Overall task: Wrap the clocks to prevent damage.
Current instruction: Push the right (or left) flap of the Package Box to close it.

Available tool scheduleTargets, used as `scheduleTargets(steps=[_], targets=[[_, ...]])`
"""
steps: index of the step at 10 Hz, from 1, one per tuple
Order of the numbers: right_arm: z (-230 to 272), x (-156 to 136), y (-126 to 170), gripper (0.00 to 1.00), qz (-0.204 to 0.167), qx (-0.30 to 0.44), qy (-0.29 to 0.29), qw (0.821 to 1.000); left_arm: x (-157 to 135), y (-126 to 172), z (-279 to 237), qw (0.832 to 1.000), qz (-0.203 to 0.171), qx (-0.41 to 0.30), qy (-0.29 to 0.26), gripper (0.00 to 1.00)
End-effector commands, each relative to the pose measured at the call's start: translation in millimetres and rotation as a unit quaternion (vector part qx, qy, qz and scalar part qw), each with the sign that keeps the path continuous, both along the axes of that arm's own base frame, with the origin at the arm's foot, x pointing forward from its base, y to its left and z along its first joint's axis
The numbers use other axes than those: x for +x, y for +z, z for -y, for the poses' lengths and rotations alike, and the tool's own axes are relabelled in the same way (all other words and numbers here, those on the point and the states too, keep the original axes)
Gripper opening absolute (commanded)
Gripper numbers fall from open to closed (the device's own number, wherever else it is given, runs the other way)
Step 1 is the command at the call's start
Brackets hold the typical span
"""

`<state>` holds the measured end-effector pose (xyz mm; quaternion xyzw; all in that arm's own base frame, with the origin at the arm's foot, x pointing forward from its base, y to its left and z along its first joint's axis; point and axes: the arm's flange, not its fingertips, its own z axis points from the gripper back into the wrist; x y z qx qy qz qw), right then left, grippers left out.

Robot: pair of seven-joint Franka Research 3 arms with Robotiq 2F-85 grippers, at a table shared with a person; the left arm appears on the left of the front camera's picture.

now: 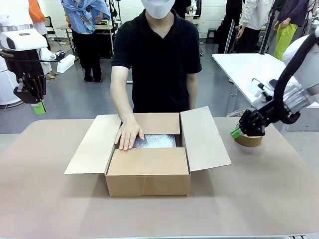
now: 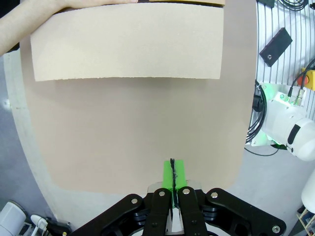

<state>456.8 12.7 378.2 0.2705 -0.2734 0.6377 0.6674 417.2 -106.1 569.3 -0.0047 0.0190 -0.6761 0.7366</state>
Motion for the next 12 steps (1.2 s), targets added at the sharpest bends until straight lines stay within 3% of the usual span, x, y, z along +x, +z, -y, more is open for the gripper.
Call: scheduleTargets(steps=[1, 3, 8, 12], targets=[[-10.0, 14.9, -26.4, 0.01, 0.01, 0.032, 0.002, 0.999, -0.1, 1.7, -1.6, 1.0, -0.001, 0.001, 0.001, 0.0], [-19.5, 20.0, -40.1, 0.01, 0.011, 0.056, -0.007, 0.998, -0.1, 1.7, -1.6, 1.0, -0.001, 0.001, 0.001, 0.0], [-45.9, 18.2, -44.1, 0.01, -0.05, 0.186, 0.039, 0.98, -0.1, 1.7, -1.6, 1.0, -0.001, 0.001, 0.001, 0.0], [-78.8, 22.8, -40.7, 0.01, -0.028, 0.215, 0.045, 0.975, -0.1, 1.7, -1.6, 1.0, -0.001, 0.001, 0.001, 0.0]])
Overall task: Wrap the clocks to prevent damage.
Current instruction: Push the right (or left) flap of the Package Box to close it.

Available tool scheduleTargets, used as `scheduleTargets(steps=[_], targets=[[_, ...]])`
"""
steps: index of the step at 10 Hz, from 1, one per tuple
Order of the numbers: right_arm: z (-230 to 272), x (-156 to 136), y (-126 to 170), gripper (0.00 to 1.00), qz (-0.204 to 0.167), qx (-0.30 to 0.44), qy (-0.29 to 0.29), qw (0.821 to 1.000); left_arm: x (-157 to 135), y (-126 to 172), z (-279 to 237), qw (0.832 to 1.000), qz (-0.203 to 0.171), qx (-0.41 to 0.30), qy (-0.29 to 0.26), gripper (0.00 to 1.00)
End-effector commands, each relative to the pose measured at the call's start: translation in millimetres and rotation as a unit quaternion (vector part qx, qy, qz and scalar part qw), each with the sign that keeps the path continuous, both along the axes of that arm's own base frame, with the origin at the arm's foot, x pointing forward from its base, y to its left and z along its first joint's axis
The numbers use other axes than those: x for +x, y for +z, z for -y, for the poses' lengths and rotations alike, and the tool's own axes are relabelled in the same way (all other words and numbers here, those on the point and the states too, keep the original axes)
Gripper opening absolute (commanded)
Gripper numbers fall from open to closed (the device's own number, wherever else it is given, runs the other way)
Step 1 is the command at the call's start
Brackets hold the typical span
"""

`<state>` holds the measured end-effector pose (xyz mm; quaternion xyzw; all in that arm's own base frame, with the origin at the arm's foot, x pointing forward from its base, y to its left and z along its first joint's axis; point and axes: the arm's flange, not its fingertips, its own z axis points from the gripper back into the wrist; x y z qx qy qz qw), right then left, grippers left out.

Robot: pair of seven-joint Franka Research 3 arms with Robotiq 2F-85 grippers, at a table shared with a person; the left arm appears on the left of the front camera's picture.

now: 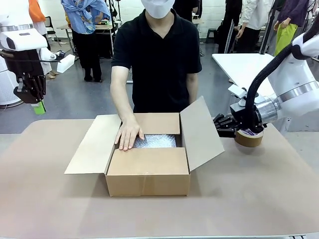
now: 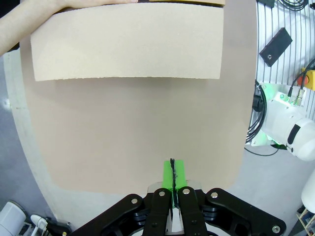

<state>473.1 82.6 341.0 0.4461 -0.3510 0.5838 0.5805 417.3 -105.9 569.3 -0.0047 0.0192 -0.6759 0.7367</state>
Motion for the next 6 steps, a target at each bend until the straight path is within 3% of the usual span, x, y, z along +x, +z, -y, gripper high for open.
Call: scheduleTargets(steps=[1, 6], targets=[[-19.0, 9.9, -2.1, 0.01, 0.029, 0.009, -0.011, 0.999, -0.2, 1.6, -1.5, 1.0, -0.001, 0.0, 0.0, 0.0], [-63.1, 18.9, -13.4, 0.01, 0.03, -0.012, -0.002, 0.999, -0.2, 1.6, -1.5, 1.0, -0.001, 0.0, 0.0, 0.0]])
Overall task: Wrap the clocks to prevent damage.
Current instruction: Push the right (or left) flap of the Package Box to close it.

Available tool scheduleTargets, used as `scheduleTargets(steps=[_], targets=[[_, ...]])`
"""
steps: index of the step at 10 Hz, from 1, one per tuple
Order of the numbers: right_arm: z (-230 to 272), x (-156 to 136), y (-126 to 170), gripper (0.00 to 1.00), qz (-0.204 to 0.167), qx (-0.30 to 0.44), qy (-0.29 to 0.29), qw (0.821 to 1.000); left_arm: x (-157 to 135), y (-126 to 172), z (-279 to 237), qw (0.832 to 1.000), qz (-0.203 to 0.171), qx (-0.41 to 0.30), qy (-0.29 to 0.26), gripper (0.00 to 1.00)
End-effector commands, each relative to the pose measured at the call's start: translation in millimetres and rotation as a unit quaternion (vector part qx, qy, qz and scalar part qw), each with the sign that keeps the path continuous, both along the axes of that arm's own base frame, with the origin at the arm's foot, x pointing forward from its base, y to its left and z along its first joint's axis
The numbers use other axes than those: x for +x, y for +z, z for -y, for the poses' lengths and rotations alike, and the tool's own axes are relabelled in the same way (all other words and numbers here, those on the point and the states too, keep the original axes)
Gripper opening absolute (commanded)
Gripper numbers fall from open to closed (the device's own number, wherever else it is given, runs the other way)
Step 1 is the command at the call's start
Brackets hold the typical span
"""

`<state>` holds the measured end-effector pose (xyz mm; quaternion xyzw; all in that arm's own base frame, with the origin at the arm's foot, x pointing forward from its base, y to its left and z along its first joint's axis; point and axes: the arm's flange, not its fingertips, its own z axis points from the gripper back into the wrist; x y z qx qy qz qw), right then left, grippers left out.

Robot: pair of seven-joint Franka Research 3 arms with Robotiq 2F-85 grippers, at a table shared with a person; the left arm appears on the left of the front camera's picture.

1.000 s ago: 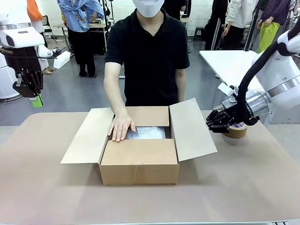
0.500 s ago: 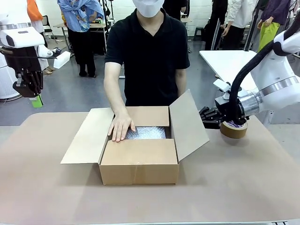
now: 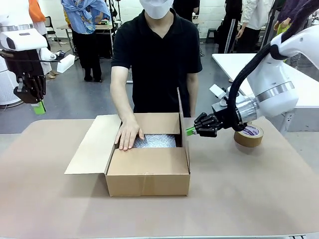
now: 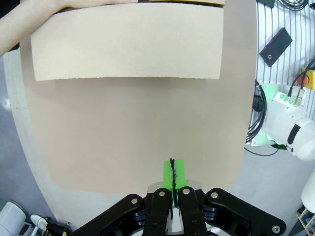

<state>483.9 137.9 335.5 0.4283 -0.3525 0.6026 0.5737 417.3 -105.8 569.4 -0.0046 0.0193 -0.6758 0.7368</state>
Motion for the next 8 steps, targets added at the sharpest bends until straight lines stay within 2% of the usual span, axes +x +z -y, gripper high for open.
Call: scheduleTargets(steps=[1, 8], targets=[[-14.4, 9.9, -14.7, 0.01, 0.007, -0.009, -0.009, 1.0, -0.2, 1.6, -1.4, 1.0, -0.001, 0.0, 0.0, 0.0], [-34.2, 14.4, -33.9, 0.01, 0.003, -0.03, -0.004, 1.0, -0.2, 1.6, -1.4, 1.0, -0.001, 0.0, 0.0, 0.0]])
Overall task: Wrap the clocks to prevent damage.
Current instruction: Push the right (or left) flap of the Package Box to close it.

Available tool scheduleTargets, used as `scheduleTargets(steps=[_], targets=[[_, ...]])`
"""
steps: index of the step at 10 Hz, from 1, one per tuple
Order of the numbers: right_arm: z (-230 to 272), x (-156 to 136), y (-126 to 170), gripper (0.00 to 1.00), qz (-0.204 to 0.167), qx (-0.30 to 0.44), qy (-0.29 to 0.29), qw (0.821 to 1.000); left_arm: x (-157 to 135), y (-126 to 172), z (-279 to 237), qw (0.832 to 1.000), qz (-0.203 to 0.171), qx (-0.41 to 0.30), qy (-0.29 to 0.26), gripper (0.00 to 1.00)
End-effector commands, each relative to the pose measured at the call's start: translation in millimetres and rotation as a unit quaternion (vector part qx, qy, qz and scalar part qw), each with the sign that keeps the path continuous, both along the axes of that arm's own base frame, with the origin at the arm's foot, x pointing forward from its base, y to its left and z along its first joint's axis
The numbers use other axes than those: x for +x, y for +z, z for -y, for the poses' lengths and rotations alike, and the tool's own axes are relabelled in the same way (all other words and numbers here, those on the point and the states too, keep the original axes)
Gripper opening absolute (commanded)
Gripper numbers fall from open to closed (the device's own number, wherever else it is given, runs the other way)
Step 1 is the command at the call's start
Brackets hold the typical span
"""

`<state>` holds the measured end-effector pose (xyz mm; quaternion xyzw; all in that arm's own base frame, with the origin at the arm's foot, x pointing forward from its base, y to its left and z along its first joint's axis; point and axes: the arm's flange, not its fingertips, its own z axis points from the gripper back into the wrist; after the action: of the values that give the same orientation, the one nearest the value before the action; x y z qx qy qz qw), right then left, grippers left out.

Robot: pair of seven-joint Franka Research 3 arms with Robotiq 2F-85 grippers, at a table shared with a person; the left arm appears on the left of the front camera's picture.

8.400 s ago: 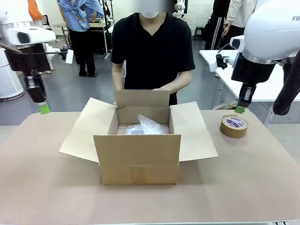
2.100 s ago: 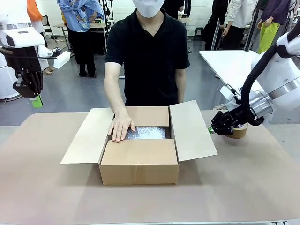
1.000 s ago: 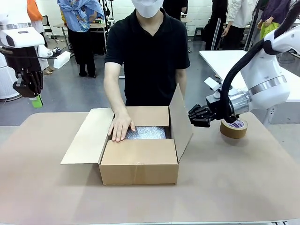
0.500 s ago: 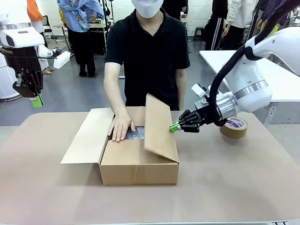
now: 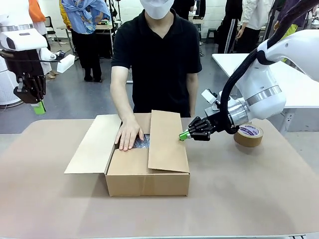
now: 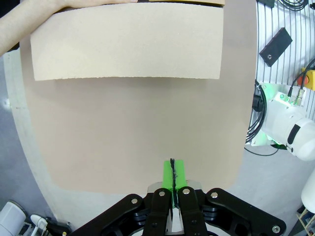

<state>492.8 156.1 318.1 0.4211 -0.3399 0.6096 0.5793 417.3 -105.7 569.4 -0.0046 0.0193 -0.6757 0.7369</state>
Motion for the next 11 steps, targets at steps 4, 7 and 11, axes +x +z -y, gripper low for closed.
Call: scheduleTargets(steps=[4, 7, 11], targets=[[-27.7, 5.9, -14.3, 0.01, 0.011, -0.014, 0.001, 1.0, -0.2, 1.6, -1.3, 1.0, -0.001, 0.0, 0.0, 0.0], [-22.1, 9.0, -23.3, 0.01, 0.0, -0.024, -0.005, 1.0, -0.2, 1.6, -1.3, 1.0, -0.001, 0.0, 0.0, 0.0], [-16.5, 3.3, -0.6, 0.01, 0.006, -0.007, 0.008, 1.0, -0.2, 1.6, -1.3, 1.0, -0.001, 0.0, 0.0, 0.0]])
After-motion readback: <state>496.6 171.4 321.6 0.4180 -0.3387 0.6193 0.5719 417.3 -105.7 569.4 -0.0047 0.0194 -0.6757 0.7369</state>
